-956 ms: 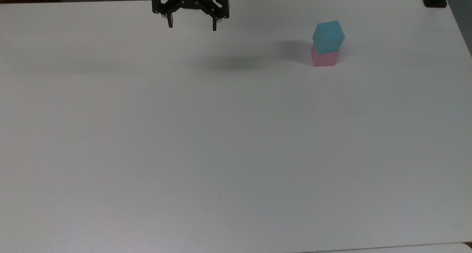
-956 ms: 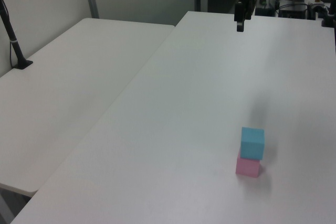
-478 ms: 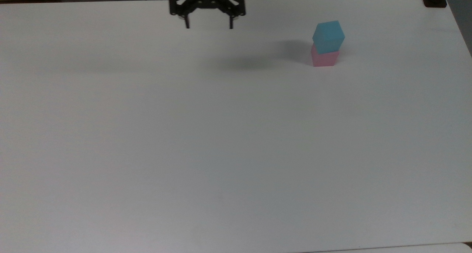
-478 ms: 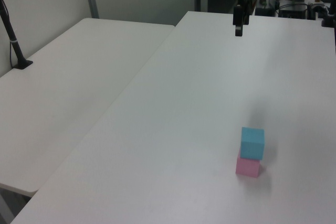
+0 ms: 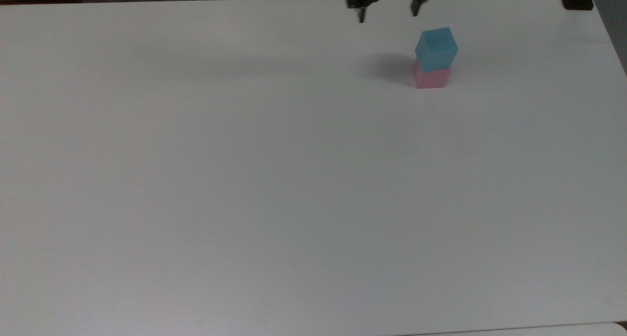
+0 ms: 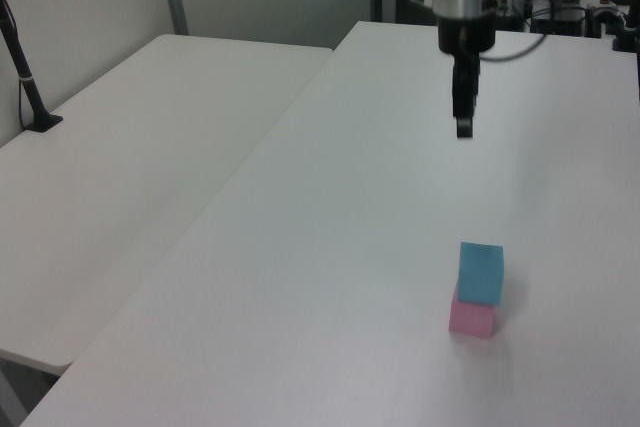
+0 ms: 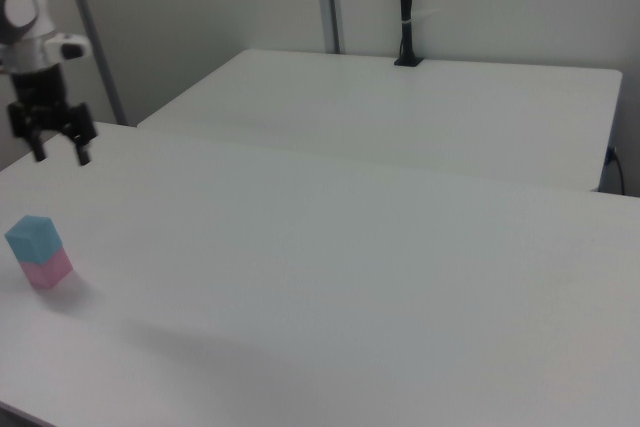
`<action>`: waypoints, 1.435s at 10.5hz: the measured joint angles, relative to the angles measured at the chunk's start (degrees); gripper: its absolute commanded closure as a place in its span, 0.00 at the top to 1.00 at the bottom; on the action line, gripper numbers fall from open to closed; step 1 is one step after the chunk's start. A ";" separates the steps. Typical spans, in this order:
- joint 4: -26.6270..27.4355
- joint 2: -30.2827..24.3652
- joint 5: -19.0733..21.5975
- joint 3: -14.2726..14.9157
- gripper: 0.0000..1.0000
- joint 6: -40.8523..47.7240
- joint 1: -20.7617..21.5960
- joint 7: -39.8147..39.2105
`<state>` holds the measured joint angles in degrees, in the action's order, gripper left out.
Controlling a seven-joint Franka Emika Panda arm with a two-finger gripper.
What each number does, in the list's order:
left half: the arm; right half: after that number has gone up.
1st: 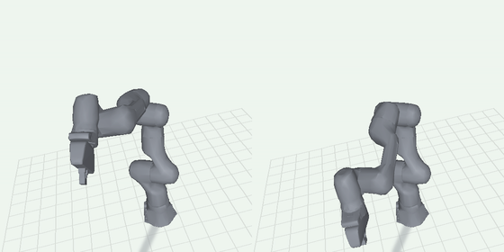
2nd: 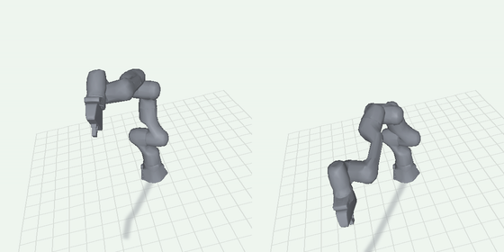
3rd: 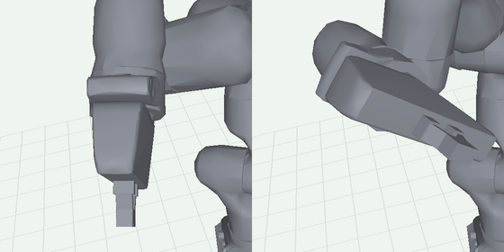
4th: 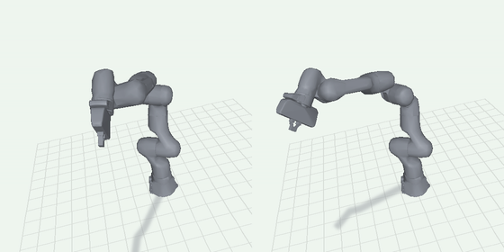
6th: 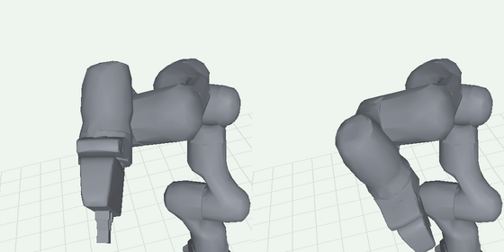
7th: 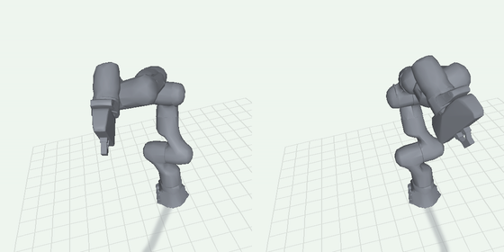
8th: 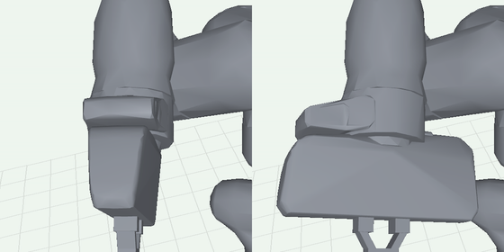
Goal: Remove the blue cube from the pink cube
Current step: 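Move the open gripper over the light-blue cube and lower it, then close the gripper on the light-blue cube atop the pink cube, then lift the light-blue cube off and carry it beside the pink cube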
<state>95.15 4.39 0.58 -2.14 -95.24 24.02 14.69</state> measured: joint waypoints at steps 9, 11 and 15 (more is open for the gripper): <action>2.42 13.56 -2.29 -9.03 0.58 -5.35 5.02 9.63; 2.67 15.22 -4.39 -10.10 0.21 -6.55 5.74 12.30; 2.14 14.58 -4.71 -10.04 0.20 -6.62 4.26 12.33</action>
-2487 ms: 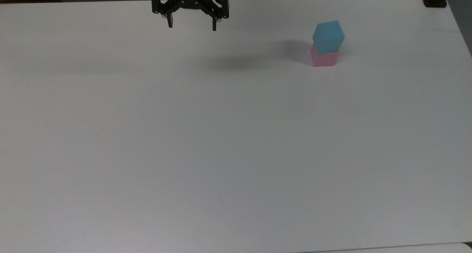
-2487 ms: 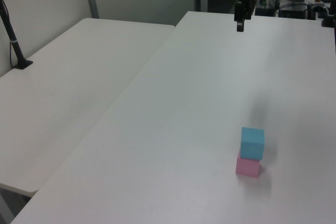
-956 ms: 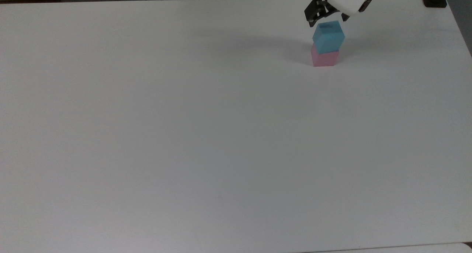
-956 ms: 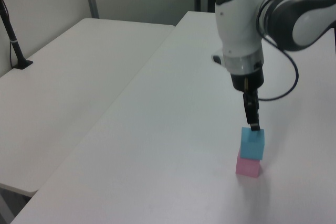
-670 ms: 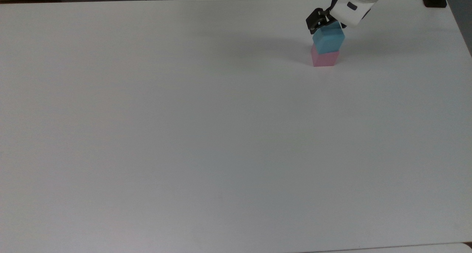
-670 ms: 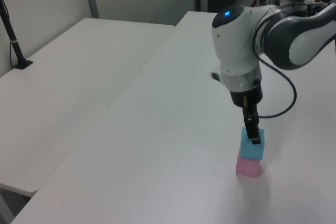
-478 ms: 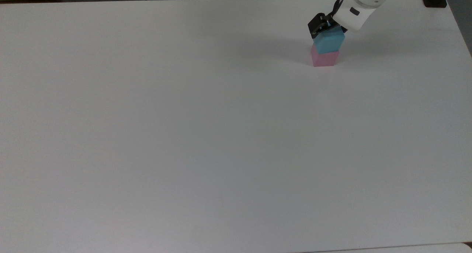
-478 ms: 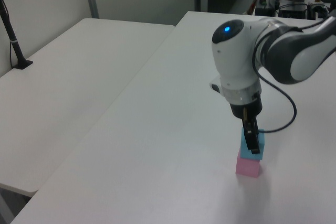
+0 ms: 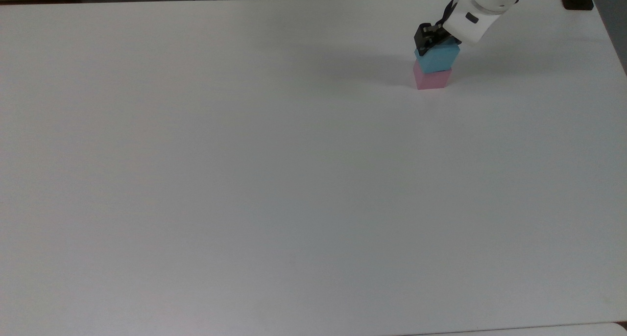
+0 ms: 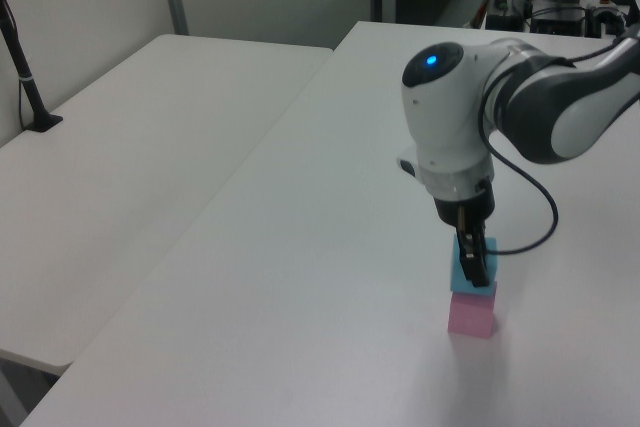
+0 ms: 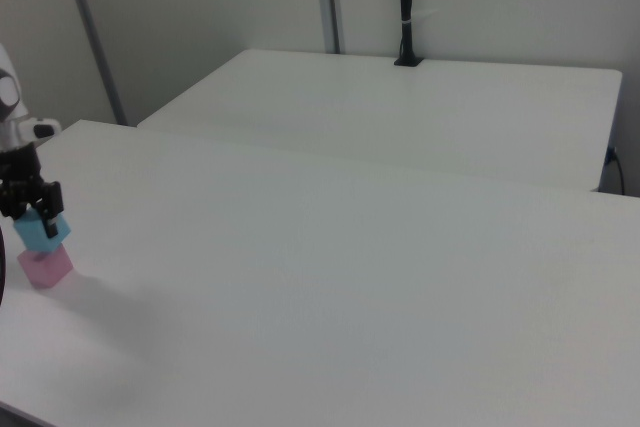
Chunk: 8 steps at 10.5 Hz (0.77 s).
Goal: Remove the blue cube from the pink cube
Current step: 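Lift the light-blue cube off and carry it beside the pink cube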
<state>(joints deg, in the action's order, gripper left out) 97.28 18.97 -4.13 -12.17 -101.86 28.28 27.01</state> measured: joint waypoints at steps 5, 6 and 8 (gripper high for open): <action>-1.73 -4.68 0.00 5.48 0.21 6.35 -7.13 -11.16; -1.73 -4.74 0.00 7.01 0.22 6.76 -8.81 -14.29; -1.73 -4.67 0.09 12.14 0.22 6.76 -11.43 -21.04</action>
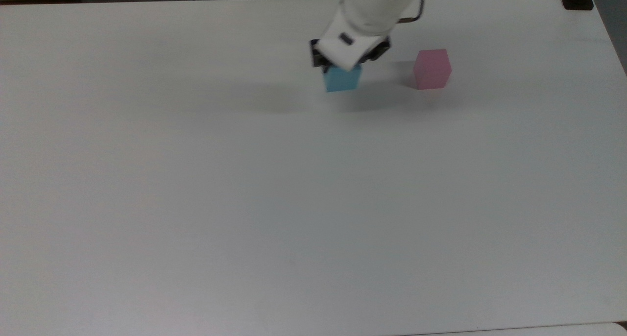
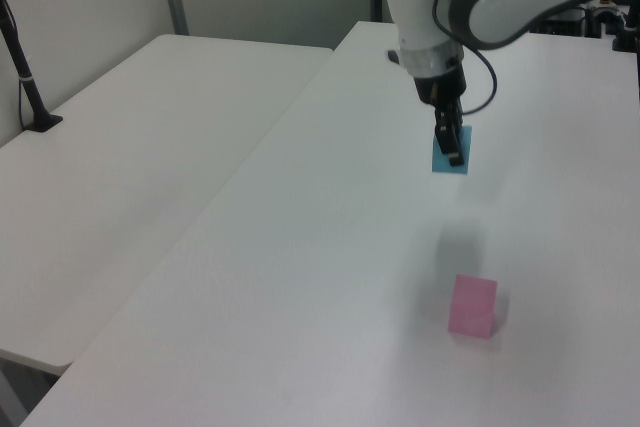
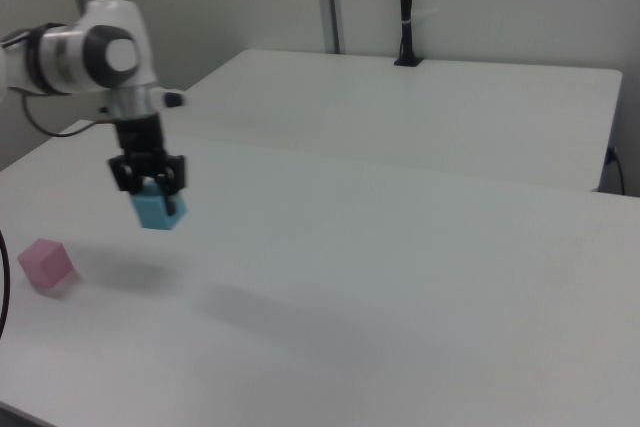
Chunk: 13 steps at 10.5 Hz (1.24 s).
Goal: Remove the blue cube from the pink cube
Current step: 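Lift the light-blue cube off and carry it beside the pink cube, then lower the light-blue cube onto the table and open the gripper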
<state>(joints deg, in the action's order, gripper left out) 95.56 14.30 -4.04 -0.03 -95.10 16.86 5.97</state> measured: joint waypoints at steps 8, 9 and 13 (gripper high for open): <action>13.48 -3.07 0.16 6.85 0.23 -0.43 -1.23 -13.70; 14.96 -3.50 0.16 6.85 0.23 -1.70 -1.19 -13.70; 21.09 -2.84 0.16 6.85 0.57 -10.81 -0.82 -10.16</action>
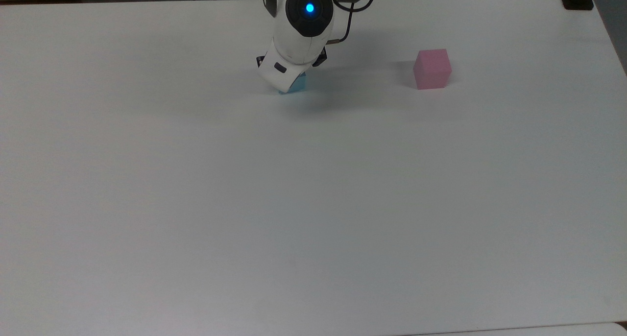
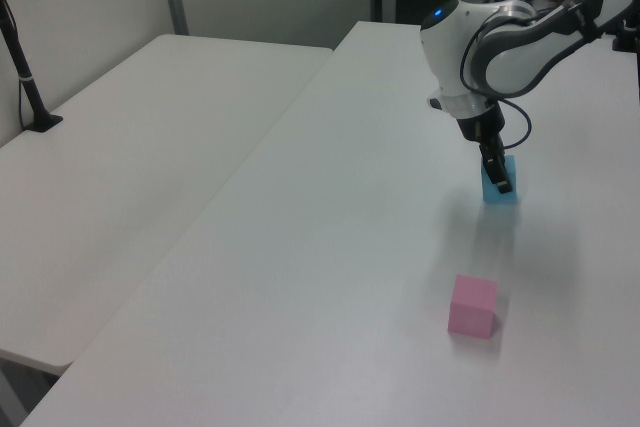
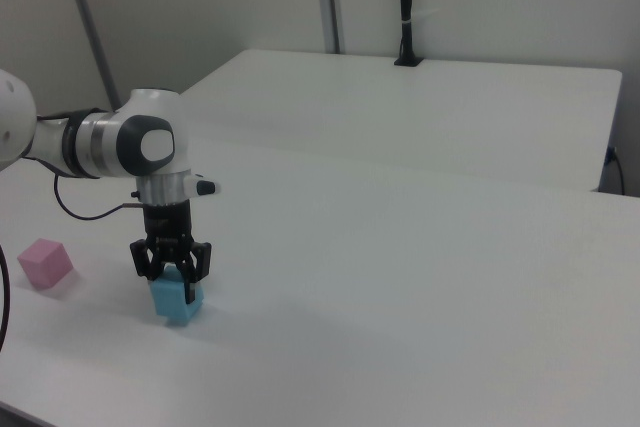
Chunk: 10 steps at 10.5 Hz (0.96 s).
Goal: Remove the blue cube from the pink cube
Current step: 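Lower the light-blue cube onto the table and open the gripper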
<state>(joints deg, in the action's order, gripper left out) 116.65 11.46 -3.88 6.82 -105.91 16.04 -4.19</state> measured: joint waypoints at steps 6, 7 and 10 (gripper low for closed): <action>1.40 -0.15 0.01 0.00 1.00 -2.64 0.01 2.65; 0.72 -0.43 0.00 0.00 1.00 -2.62 0.01 3.36; -9.34 -3.48 0.01 0.19 1.00 3.99 -0.46 5.04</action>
<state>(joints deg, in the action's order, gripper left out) 107.31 7.98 -3.87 7.01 -101.92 15.58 0.85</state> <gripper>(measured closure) 0.000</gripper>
